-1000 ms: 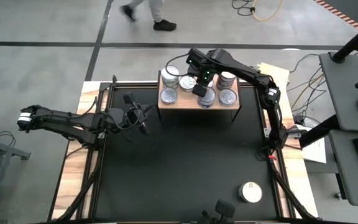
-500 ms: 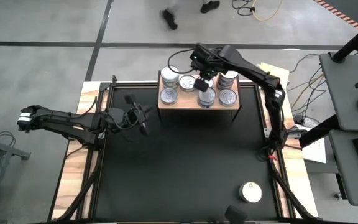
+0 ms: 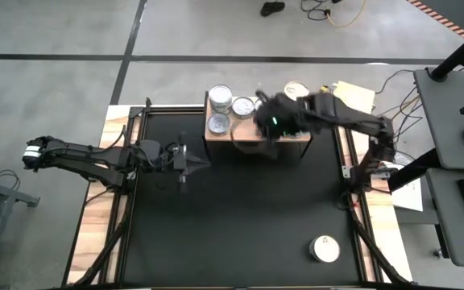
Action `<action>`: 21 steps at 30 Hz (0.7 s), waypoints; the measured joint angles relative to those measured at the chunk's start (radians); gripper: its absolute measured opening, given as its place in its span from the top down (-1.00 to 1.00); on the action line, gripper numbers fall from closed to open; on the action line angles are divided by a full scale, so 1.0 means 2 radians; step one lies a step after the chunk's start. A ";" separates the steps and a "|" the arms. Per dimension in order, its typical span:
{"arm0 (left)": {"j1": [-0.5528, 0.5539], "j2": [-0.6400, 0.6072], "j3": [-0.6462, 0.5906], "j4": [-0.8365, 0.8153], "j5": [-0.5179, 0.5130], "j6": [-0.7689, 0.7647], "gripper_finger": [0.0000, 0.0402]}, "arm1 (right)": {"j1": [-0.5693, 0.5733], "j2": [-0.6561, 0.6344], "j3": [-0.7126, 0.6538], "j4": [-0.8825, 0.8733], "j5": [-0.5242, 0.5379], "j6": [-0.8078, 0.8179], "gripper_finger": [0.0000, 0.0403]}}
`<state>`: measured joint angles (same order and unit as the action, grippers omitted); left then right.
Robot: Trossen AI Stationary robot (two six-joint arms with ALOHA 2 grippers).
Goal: Stack canned seafood by type on shelf
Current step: Stack the blue pink tuna can on top of the blue pink tuna can on the shelf
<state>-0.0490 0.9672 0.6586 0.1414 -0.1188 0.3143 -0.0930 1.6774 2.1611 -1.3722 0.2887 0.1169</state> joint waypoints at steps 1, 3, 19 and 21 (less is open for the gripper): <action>0.000 0.000 0.000 0.002 0.007 -0.012 1.00 | 0.020 -0.009 -0.013 0.006 0.000 0.010 0.95; 0.000 0.000 0.000 0.004 0.018 -0.040 1.00 | 0.059 -0.027 -0.045 0.026 0.000 0.025 0.95; -0.083 0.105 0.000 0.165 0.043 -0.101 1.00 | 0.309 -0.134 -0.404 0.332 0.089 0.140 0.95; -0.090 0.120 0.000 0.176 0.043 -0.109 1.00 | 0.329 -0.133 -0.427 0.344 0.092 0.170 0.95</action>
<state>-0.2287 1.2079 0.6586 0.4939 -0.0322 0.0968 0.5641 1.4109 1.3066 -0.6848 0.4725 0.4564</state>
